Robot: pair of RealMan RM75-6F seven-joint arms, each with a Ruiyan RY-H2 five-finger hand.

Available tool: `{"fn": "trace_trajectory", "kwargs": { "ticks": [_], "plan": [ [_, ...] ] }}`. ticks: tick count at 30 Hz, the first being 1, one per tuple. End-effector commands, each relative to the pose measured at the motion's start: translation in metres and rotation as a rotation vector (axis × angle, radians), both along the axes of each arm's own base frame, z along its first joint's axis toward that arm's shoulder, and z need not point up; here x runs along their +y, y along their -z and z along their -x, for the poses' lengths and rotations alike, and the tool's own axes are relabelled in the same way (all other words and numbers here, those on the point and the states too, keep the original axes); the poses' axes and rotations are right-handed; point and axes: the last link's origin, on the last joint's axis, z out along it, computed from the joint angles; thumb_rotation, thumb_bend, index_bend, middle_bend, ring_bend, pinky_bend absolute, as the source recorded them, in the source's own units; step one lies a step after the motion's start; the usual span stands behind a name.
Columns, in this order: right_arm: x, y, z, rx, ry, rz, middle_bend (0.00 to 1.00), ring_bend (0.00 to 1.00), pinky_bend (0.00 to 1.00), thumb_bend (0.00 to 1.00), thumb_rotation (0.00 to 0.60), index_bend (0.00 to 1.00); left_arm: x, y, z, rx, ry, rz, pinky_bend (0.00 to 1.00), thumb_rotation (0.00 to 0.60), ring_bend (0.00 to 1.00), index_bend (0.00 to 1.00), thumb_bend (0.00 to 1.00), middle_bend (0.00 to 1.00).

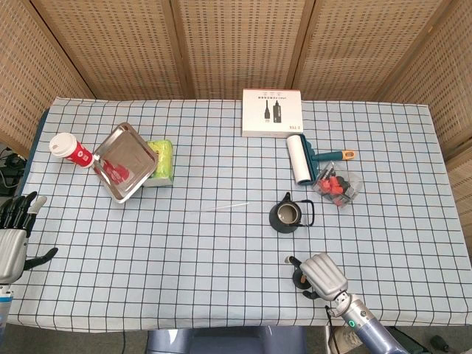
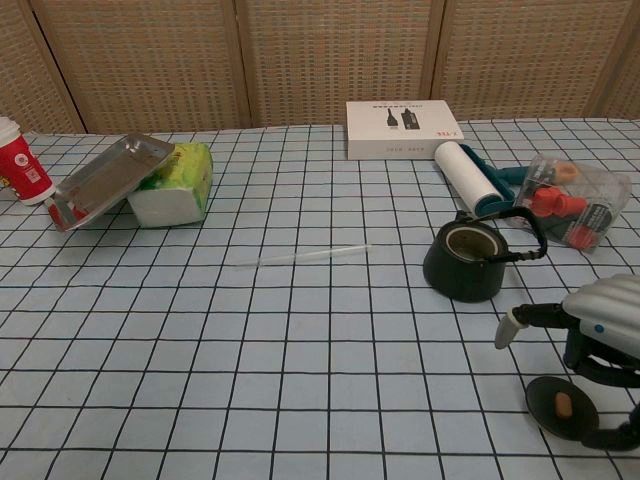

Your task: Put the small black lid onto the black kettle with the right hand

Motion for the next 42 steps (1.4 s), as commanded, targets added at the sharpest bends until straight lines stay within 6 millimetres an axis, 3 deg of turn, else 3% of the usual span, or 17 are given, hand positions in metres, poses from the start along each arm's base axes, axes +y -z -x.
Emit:
{"fn": "trace_trajectory", "kwargs": {
  "ticks": [1, 42],
  "plan": [
    [-0.001, 0.002, 0.001, 0.003, 0.002, -0.001, 0.99, 0.97, 0.71, 0.21, 0.600, 0.33, 0.000, 0.000, 0.000, 0.000, -0.001, 0.000, 0.00, 0.600, 0.00, 0.00, 0.04, 0.00],
    [-0.009, 0.018, 0.017, 0.062, 0.042, 0.010, 0.99, 0.97, 0.71, 0.25, 0.600, 0.45, 0.000, 0.003, -0.001, 0.004, 0.001, 0.012, 0.00, 0.600, 0.00, 0.00, 0.04, 0.00]
  ]
}}
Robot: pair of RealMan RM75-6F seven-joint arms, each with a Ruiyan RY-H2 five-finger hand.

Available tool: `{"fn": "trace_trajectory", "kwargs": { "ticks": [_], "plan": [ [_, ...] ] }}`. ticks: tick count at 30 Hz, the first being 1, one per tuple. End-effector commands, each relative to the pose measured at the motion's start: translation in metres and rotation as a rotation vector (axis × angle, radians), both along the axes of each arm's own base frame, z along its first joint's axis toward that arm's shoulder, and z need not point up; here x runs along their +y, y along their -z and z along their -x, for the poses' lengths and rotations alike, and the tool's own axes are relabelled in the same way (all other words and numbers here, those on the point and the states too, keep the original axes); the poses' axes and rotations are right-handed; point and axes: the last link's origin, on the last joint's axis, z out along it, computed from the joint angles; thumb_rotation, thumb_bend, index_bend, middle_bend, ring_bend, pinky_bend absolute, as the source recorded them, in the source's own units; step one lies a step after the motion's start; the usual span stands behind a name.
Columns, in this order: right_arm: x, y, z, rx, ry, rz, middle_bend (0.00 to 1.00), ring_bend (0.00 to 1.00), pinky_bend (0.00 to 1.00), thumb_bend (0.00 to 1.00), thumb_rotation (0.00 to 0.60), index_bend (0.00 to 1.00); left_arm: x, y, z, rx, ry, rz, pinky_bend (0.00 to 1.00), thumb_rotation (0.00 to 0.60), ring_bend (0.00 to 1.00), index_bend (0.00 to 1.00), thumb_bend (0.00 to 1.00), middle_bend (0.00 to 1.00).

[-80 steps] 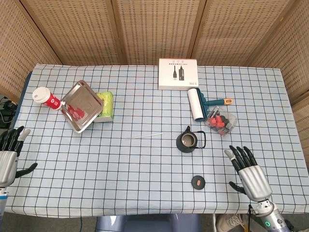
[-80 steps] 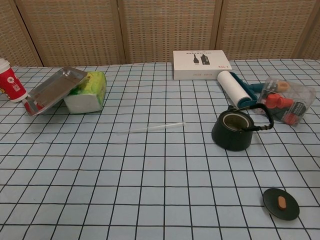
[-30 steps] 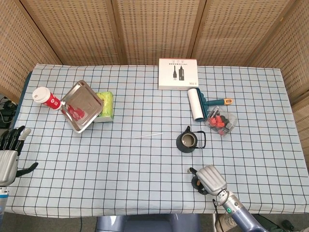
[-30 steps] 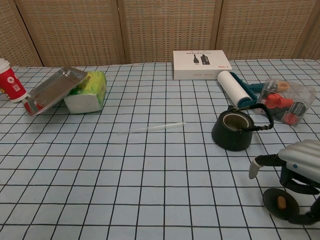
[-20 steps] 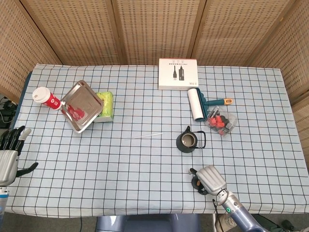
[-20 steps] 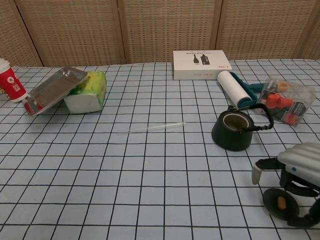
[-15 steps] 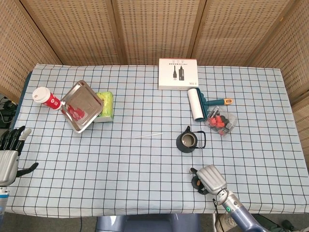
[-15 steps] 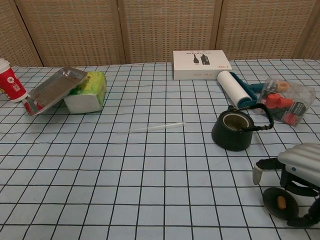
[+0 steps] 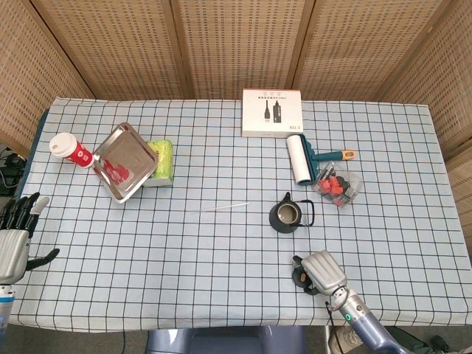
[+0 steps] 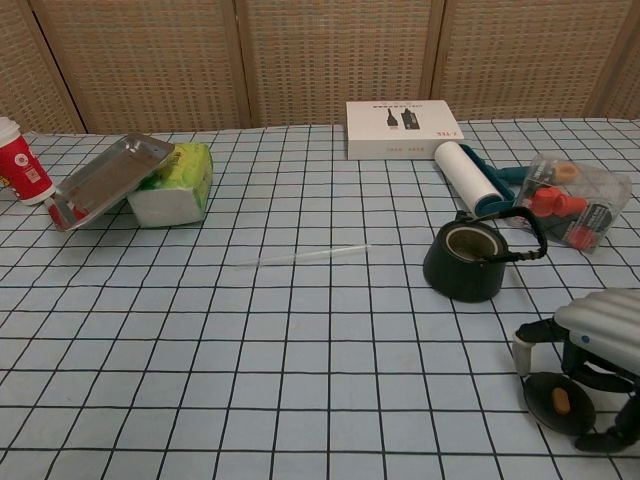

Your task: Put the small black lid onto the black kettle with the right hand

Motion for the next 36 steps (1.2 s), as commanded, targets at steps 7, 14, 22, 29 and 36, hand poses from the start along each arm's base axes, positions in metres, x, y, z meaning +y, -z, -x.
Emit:
{"fn": "trace_trajectory", "kwargs": {
  "ticks": [7, 14, 22, 29, 36],
  "plan": [
    [0.000, 0.001, 0.001, 0.008, 0.000, 0.000, 0.99, 0.97, 0.71, 0.36, 0.600, 0.51, 0.000, 0.001, 0.000, 0.003, 0.002, 0.004, 0.00, 0.600, 0.00, 0.00, 0.04, 0.00],
    [-0.001, -0.001, -0.002, 0.006, -0.016, 0.017, 0.99, 0.97, 0.71, 0.36, 0.600, 0.54, 0.000, 0.002, -0.001, 0.005, 0.003, 0.008, 0.00, 0.600, 0.00, 0.00, 0.04, 0.00],
    [-0.004, -0.012, -0.010, -0.003, -0.044, 0.064, 0.99, 0.97, 0.71, 0.36, 0.600, 0.56, 0.000, 0.001, -0.001, 0.003, 0.004, 0.004, 0.00, 0.600, 0.00, 0.00, 0.04, 0.00],
    [-0.010, -0.033, -0.021, -0.016, -0.069, 0.139, 0.99, 0.97, 0.71, 0.36, 0.600, 0.57, 0.000, 0.001, -0.001, 0.001, 0.004, 0.001, 0.00, 0.600, 0.00, 0.00, 0.04, 0.00],
    [-0.027, -0.066, -0.043, -0.038, -0.114, 0.244, 0.99, 0.97, 0.71, 0.36, 0.600, 0.57, 0.000, 0.000, 0.000, 0.001, 0.001, 0.000, 0.00, 0.600, 0.00, 0.00, 0.04, 0.00]
  ]
}}
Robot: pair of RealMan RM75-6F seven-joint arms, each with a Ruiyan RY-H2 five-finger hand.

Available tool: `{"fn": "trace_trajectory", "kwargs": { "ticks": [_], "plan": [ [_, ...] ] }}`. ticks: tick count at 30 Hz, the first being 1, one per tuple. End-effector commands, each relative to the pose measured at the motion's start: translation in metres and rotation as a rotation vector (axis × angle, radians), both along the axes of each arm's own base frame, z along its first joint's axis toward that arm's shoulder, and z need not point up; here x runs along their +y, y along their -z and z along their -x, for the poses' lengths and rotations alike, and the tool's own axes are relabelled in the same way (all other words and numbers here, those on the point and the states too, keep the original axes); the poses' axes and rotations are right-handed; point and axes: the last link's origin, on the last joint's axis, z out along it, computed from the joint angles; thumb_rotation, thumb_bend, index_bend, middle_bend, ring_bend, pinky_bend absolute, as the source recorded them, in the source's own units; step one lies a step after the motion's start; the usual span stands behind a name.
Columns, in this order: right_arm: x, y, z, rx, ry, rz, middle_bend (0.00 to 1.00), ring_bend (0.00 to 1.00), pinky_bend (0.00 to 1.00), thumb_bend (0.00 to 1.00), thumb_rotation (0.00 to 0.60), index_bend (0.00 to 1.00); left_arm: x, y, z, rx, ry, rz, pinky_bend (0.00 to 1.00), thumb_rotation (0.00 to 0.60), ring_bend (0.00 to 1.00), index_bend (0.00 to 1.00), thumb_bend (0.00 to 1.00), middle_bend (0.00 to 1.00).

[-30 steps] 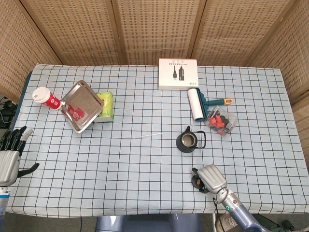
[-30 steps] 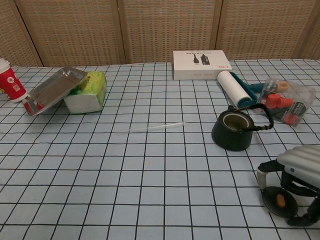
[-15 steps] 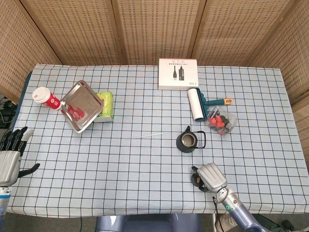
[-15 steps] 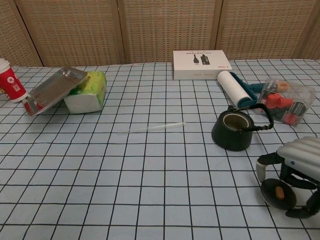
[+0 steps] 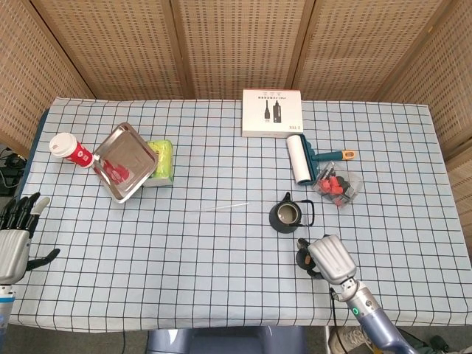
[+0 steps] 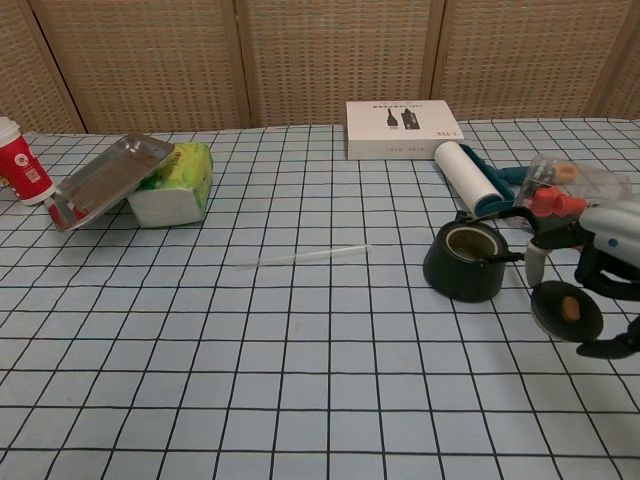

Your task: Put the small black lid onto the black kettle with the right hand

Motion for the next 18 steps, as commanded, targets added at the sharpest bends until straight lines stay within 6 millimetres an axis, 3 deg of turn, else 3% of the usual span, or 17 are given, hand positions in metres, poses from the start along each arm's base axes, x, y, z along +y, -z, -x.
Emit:
{"fn": "trace_trajectory", "kwargs": {
  "ticks": [1, 7, 18],
  "plan": [
    [-0.012, -0.018, -0.015, -0.008, -0.033, 0.059, 0.99, 0.97, 0.71, 0.36, 0.600, 0.57, 0.000, 0.000, 0.000, 0.002, 0.000, 0.002, 0.00, 0.600, 0.00, 0.00, 0.04, 0.00],
    [-0.037, -0.027, -0.038, -0.015, -0.048, 0.084, 0.99, 0.97, 0.71, 0.36, 0.600, 0.57, 0.000, 0.001, -0.002, 0.004, 0.005, 0.002, 0.00, 0.600, 0.00, 0.00, 0.04, 0.00],
    [-0.098, -0.009, -0.061, 0.025, 0.004, 0.075, 0.99, 0.97, 0.71, 0.36, 0.600, 0.57, 0.002, 0.002, 0.000, 0.006, -0.005, 0.010, 0.00, 0.600, 0.00, 0.00, 0.04, 0.00]
  ]
}}
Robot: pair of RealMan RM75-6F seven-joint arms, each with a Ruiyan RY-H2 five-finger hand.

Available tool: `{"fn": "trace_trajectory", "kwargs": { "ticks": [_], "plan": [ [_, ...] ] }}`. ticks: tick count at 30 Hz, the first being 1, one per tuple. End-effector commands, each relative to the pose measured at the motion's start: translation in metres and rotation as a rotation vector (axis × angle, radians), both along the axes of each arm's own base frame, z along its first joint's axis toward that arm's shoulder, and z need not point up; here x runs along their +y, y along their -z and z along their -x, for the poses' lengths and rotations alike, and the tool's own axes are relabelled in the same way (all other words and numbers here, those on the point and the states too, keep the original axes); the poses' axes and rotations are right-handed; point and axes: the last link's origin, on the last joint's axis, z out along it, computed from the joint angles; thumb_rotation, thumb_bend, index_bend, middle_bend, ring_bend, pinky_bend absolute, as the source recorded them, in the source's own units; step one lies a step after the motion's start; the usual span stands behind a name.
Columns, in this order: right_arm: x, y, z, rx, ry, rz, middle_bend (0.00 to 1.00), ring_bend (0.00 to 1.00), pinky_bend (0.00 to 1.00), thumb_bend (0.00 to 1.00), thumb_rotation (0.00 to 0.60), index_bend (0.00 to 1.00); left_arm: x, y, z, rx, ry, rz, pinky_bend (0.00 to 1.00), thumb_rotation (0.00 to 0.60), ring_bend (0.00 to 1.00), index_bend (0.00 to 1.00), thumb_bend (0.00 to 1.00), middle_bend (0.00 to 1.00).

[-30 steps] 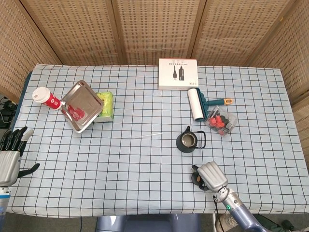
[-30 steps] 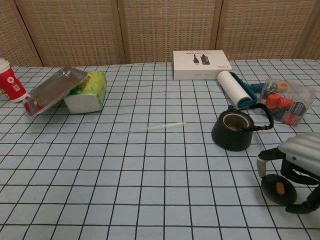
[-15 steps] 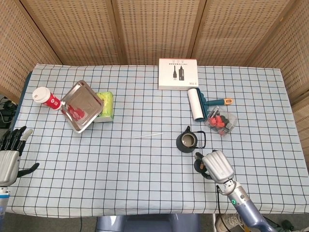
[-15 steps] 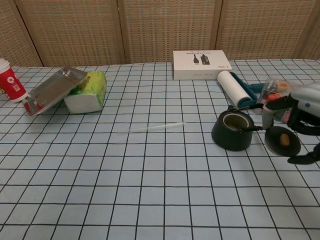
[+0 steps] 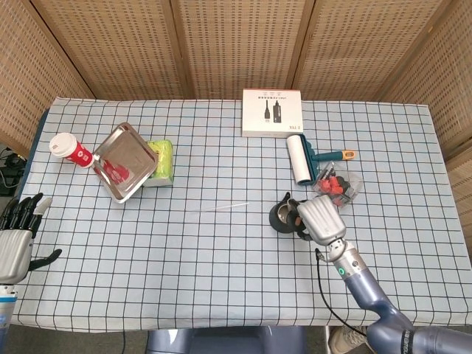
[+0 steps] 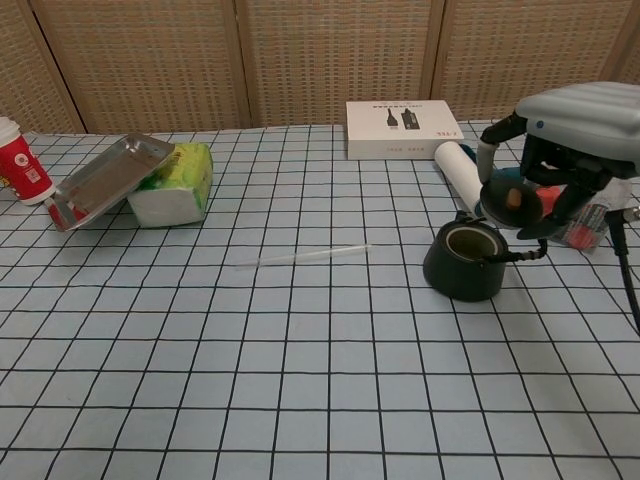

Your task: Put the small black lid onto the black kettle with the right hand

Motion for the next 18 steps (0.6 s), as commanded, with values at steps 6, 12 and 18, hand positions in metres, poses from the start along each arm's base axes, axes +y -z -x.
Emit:
{"fn": "trace_trajectory", "kwargs": {
  "ticks": [6, 12, 18],
  "plan": [
    [-0.040, 0.017, -0.013, 0.008, 0.035, -0.006, 0.99, 0.97, 0.71, 0.36, 0.600, 0.57, 0.001, 0.000, -0.003, -0.001, 0.019, 0.001, 0.00, 0.600, 0.00, 0.00, 0.04, 0.00],
    [-0.048, 0.030, -0.007, 0.038, 0.063, -0.021, 0.99, 0.97, 0.71, 0.36, 0.600, 0.58, 0.004, -0.002, -0.001, -0.009, 0.009, -0.002, 0.00, 0.600, 0.00, 0.00, 0.04, 0.00],
    [-0.046, 0.045, 0.002, 0.055, 0.081, -0.041, 0.99, 0.97, 0.71, 0.36, 0.600, 0.57, 0.006, -0.002, 0.001, -0.014, 0.004, 0.005, 0.00, 0.600, 0.00, 0.00, 0.04, 0.00]
  ]
}}
